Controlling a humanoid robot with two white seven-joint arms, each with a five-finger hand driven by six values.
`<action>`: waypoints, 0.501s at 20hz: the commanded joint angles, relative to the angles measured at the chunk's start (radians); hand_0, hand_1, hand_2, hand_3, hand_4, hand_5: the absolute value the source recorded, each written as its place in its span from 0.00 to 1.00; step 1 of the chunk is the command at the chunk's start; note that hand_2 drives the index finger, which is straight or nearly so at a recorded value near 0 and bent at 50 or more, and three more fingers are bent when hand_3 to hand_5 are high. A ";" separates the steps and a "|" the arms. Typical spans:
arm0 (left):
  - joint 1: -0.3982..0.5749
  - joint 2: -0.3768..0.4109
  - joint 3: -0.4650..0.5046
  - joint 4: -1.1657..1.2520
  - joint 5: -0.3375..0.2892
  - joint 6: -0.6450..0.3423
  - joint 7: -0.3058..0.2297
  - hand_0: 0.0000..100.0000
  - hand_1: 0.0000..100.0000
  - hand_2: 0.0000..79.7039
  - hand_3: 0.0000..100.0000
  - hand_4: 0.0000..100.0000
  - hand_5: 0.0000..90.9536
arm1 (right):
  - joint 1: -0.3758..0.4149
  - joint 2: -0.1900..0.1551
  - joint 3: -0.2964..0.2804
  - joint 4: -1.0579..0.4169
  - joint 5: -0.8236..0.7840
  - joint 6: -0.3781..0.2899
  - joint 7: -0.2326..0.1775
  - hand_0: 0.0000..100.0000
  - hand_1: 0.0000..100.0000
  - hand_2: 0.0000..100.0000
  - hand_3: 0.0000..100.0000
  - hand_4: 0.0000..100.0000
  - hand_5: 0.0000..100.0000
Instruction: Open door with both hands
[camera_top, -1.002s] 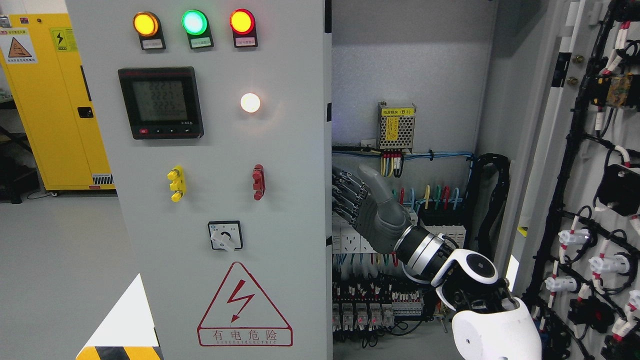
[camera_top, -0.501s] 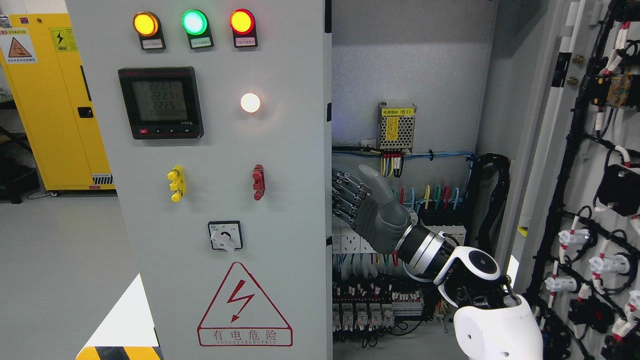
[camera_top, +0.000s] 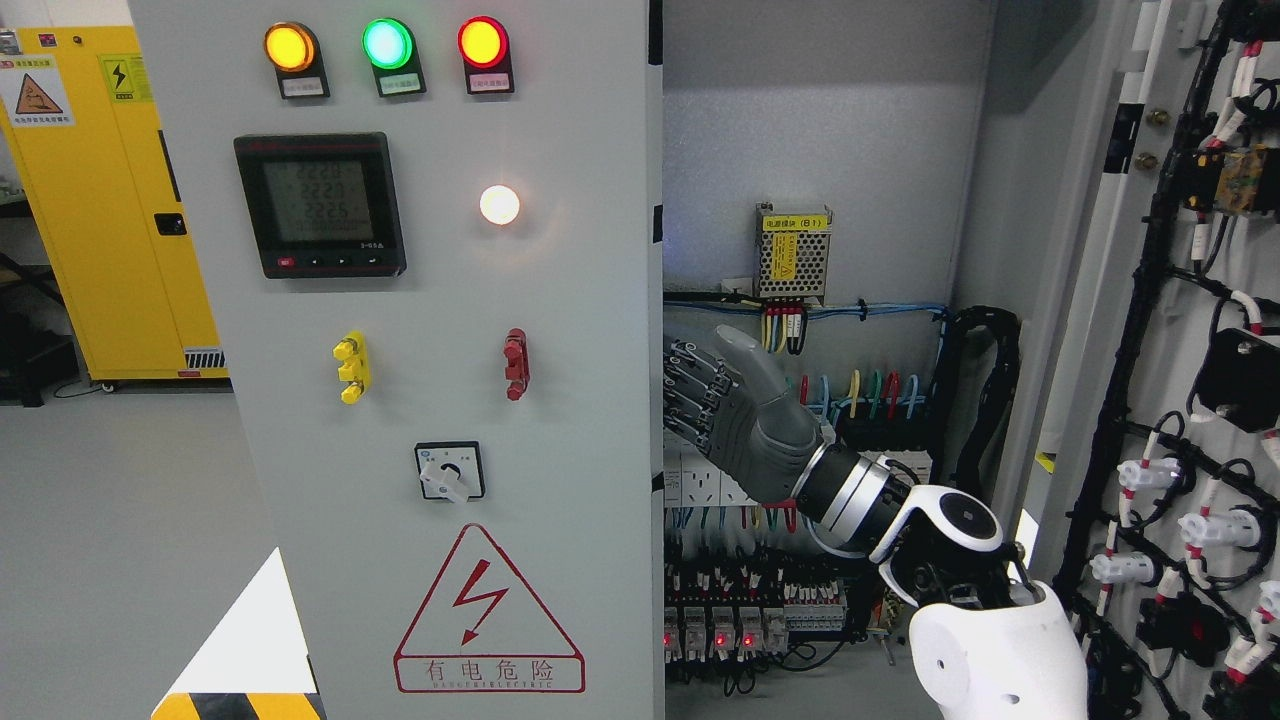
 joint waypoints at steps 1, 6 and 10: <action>0.000 -0.027 0.000 0.018 0.000 0.000 -0.005 0.00 0.00 0.00 0.00 0.00 0.00 | -0.004 -0.034 -0.003 0.010 -0.001 0.001 0.002 0.24 0.00 0.00 0.00 0.00 0.00; 0.000 -0.027 0.000 0.018 0.000 0.000 -0.005 0.00 0.00 0.00 0.00 0.00 0.00 | -0.004 -0.034 -0.001 0.017 0.007 0.001 0.048 0.24 0.00 0.00 0.00 0.00 0.00; 0.000 -0.027 0.000 0.018 0.000 0.000 -0.005 0.00 0.00 0.00 0.00 0.00 0.00 | -0.006 -0.043 0.000 0.026 0.009 0.003 0.049 0.24 0.00 0.00 0.00 0.00 0.00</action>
